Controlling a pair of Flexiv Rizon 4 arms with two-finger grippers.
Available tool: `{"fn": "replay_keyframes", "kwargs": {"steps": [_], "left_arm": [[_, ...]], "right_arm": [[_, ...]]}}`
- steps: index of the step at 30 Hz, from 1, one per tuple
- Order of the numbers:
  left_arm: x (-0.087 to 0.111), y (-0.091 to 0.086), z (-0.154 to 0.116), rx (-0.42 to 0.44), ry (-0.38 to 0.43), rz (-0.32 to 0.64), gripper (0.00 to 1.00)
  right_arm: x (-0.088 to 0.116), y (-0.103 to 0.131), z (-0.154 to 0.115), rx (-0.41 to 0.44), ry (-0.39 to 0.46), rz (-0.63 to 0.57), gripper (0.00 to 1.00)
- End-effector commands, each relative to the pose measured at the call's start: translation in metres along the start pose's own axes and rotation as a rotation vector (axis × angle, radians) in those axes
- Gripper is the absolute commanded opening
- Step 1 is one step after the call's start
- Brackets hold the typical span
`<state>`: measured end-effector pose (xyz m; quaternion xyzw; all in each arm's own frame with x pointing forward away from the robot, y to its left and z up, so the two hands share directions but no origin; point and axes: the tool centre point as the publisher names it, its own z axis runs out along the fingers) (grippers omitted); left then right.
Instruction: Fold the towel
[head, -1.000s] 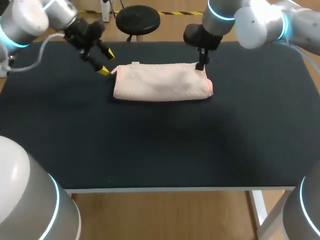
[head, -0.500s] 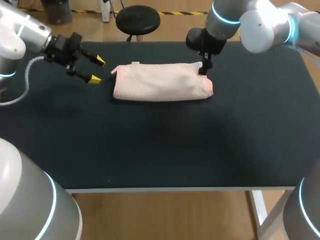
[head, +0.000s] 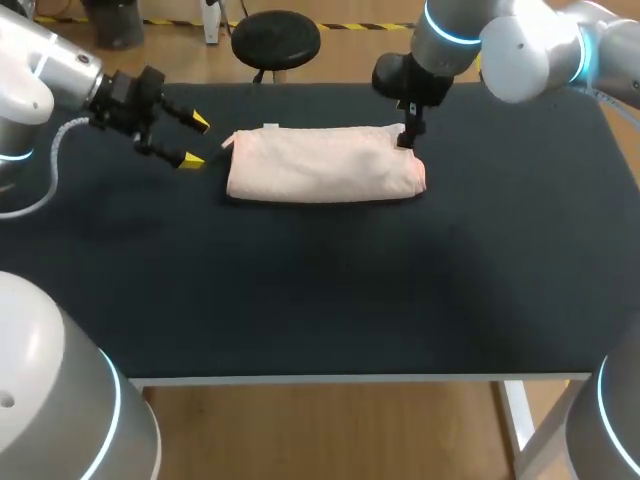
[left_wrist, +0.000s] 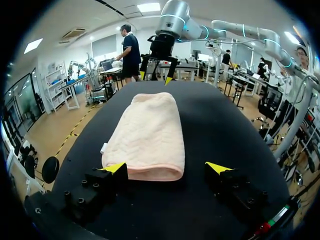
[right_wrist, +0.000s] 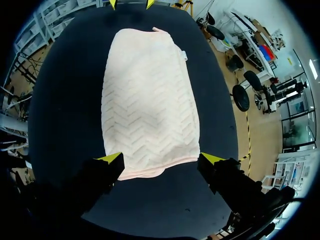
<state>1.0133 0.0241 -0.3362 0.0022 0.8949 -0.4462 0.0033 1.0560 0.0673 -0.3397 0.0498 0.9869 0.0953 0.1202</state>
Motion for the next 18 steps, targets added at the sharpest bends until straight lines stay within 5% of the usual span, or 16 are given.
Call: {"fn": "replay_keyframes", "kwargs": {"steps": [1,5,9,18], "left_arm": [[0.000,0.000,0.000,0.000,-0.001,0.001,1.00],[0.000,0.000,0.000,0.000,-0.001,0.001,1.00],[0.000,0.000,0.000,0.000,-0.001,0.001,1.00],[0.000,0.000,0.000,0.000,-0.001,0.001,1.00]], "right_arm": [[0.000,0.000,-0.001,0.003,0.001,0.000,1.00],[0.000,0.000,-0.001,0.003,0.001,0.000,1.00],[-0.006,-0.003,-0.004,-0.176,-0.038,0.221,1.00],[-0.002,-0.011,-0.011,-0.321,0.014,0.749,1.00]]}}
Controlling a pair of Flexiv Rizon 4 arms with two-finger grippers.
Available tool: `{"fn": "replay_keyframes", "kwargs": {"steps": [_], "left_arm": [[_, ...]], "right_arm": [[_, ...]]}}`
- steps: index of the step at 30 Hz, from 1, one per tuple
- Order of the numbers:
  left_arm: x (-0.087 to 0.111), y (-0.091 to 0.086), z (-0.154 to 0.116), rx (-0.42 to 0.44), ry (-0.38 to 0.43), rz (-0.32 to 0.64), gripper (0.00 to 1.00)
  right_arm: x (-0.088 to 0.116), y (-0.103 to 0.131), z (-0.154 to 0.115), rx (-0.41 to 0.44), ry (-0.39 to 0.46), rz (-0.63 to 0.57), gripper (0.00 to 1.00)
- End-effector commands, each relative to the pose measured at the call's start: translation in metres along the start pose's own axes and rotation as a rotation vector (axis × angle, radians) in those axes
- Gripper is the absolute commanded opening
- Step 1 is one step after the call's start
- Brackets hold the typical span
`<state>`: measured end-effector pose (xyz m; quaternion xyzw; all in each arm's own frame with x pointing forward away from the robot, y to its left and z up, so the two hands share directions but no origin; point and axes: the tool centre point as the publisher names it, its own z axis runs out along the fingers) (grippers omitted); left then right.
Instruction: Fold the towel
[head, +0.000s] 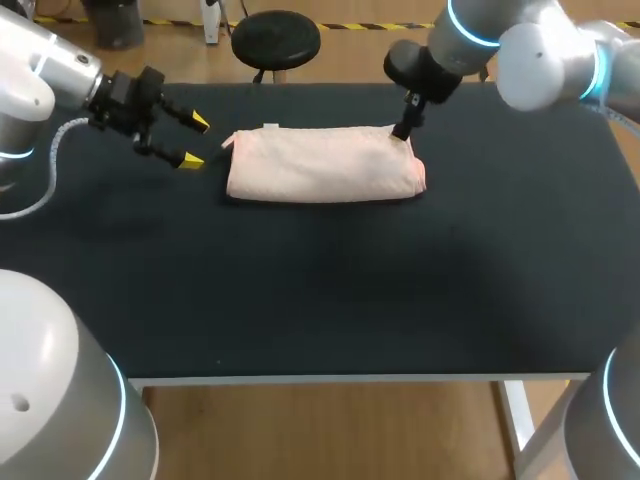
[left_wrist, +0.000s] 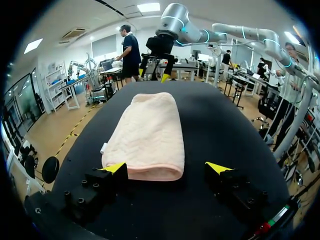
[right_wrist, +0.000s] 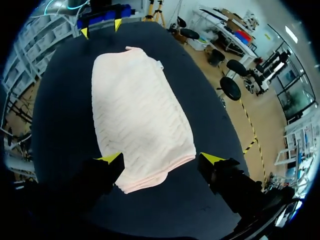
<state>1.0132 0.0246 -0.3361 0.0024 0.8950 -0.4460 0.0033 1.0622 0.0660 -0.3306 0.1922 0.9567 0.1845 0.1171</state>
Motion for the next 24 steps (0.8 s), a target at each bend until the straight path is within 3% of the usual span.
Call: {"fn": "replay_keyframes", "kwargs": {"steps": [1,7,14,24], "left_arm": [[0.000,0.000,0.000,0.000,-0.001,0.001,1.00],[0.000,0.000,0.000,0.000,-0.001,0.001,1.00],[0.000,0.000,0.000,0.000,-0.001,0.001,1.00],[0.000,0.000,0.000,0.000,-0.001,0.001,1.00]], "right_arm": [[0.002,-0.014,-0.007,-0.182,0.041,0.505,1.00],[0.000,-0.031,-0.012,-0.208,0.164,0.777,1.00],[0.001,-0.049,0.007,-0.198,0.283,0.887,1.00],[0.007,-0.058,0.043,-0.213,0.417,1.007,1.00]]}}
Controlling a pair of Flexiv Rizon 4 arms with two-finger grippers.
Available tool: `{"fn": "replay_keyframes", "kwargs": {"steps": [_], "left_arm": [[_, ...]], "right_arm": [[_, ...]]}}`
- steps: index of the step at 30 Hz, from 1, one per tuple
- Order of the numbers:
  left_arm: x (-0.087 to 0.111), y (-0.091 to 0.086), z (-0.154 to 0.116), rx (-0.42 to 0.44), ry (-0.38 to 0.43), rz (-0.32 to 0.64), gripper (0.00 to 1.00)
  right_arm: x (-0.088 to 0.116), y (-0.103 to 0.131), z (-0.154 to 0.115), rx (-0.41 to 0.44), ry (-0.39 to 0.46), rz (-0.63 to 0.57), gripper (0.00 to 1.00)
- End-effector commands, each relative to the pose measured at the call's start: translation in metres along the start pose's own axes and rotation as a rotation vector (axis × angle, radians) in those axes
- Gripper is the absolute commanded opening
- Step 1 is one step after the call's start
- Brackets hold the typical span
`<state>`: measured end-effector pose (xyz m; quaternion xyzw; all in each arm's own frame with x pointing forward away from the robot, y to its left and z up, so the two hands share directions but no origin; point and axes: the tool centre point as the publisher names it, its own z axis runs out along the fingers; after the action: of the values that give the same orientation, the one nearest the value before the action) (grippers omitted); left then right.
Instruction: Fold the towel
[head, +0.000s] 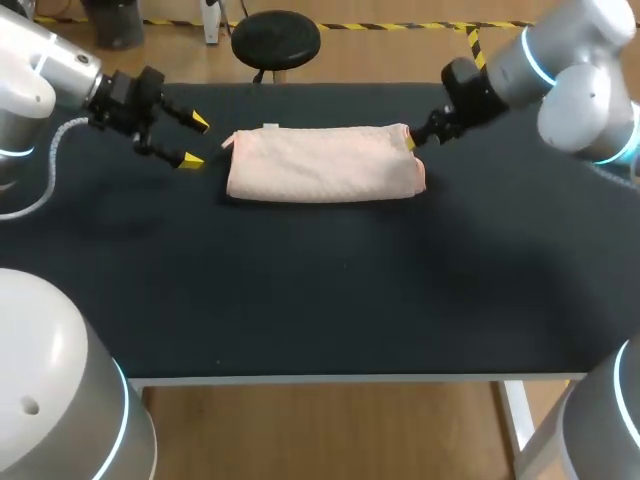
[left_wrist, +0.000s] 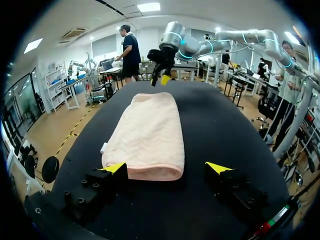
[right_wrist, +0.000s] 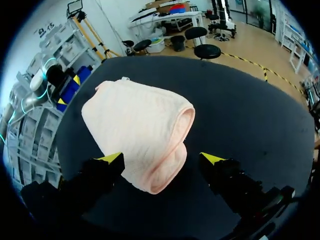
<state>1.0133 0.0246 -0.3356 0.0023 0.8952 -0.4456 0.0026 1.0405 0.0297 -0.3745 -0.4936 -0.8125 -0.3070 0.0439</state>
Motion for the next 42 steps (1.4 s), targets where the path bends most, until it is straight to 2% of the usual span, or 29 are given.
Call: {"fn": "replay_keyframes", "kwargs": {"steps": [1,9,31,42], "left_arm": [[0.000,0.000,0.000,0.001,-0.002,0.001,1.00],[0.000,0.000,0.000,0.001,-0.002,0.001,1.00],[0.000,0.000,0.000,0.001,-0.002,0.001,1.00],[0.000,0.000,0.000,0.001,-0.002,0.001,1.00]], "right_arm": [[-0.010,-0.001,0.021,-0.011,0.199,0.292,1.00],[-0.007,-0.009,0.033,0.005,0.287,0.359,1.00],[-0.003,-0.006,0.057,0.006,0.316,0.362,1.00],[0.010,0.008,0.080,0.019,0.349,0.346,1.00]]}}
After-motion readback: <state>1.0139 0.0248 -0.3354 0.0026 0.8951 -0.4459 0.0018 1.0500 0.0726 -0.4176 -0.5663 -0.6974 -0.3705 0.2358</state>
